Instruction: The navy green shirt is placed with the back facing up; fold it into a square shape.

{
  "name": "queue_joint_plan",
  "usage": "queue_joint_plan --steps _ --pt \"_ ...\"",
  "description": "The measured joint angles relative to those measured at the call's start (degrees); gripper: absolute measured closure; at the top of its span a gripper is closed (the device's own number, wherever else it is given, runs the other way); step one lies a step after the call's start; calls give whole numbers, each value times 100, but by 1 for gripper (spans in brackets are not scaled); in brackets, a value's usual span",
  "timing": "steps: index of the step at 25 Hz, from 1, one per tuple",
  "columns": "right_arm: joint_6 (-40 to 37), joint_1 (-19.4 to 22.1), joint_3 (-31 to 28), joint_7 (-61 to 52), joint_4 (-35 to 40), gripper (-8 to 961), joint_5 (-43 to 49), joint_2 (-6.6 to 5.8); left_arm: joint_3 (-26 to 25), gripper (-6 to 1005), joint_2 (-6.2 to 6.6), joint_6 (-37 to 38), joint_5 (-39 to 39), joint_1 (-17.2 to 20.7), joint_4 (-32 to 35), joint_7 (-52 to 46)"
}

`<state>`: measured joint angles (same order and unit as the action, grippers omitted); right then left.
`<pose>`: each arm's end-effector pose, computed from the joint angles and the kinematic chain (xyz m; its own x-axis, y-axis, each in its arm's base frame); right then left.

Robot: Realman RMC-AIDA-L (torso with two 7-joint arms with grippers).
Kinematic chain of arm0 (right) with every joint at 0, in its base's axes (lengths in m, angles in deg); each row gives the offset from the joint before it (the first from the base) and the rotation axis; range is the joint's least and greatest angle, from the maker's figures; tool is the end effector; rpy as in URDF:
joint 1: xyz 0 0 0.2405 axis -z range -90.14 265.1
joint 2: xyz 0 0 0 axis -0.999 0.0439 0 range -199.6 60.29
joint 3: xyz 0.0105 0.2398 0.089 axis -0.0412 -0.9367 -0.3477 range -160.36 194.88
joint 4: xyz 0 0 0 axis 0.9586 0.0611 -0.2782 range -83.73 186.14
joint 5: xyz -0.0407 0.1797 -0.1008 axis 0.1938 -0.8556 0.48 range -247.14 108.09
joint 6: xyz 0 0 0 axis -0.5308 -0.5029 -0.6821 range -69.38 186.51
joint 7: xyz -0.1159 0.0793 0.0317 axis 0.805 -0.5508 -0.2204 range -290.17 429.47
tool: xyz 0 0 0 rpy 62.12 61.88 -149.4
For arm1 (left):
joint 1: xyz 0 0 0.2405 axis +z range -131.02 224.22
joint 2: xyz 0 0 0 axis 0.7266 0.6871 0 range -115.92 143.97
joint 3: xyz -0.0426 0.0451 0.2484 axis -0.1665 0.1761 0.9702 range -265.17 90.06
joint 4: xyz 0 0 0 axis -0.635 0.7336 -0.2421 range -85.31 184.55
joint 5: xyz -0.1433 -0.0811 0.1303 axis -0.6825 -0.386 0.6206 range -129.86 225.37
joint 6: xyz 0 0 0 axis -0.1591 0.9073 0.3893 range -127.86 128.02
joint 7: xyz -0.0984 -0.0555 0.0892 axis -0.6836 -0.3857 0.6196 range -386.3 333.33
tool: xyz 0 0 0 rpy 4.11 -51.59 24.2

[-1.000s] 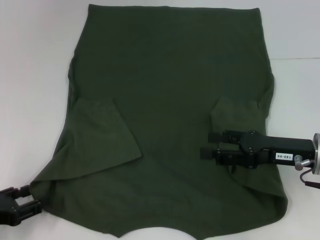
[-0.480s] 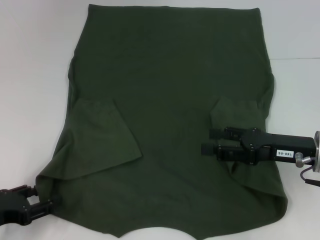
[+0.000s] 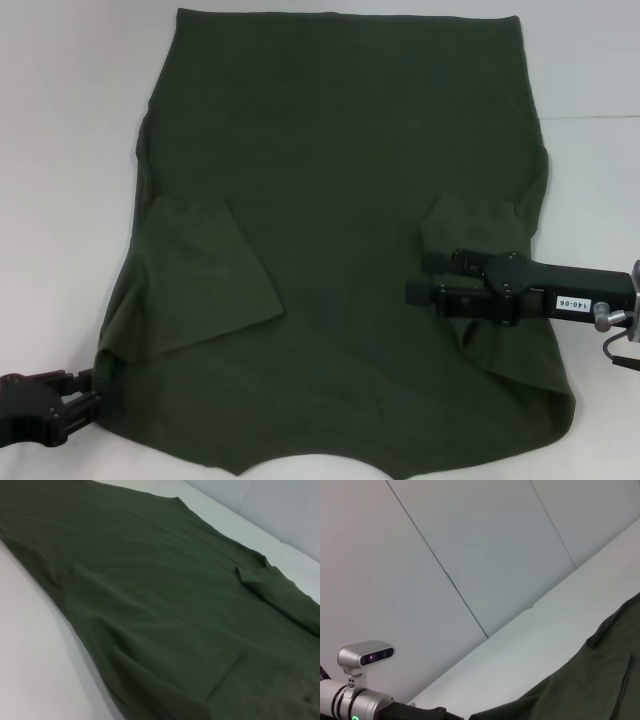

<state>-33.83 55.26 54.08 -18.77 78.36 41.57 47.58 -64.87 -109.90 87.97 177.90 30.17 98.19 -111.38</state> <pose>0.2580 0.3230 -0.0086 0.5829 -0.5513 -0.5969 -0.6282 -0.7717 0.0993 -0.3596 0.2520 0.0207 0.6334 0.6086 0.4779 0.7664 -0.5785 -0.2792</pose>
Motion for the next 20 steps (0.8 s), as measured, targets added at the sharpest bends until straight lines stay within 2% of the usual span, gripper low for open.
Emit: queue_joint_plan --steps 10,20 --pt "-2 48 -49 -8 9 160 -10 -21 -1 890 0 -22 2 -55 74 -90" --pt "9 49 -61 -9 9 168 -10 -35 -1 991 0 -1 2 -88 74 -99"
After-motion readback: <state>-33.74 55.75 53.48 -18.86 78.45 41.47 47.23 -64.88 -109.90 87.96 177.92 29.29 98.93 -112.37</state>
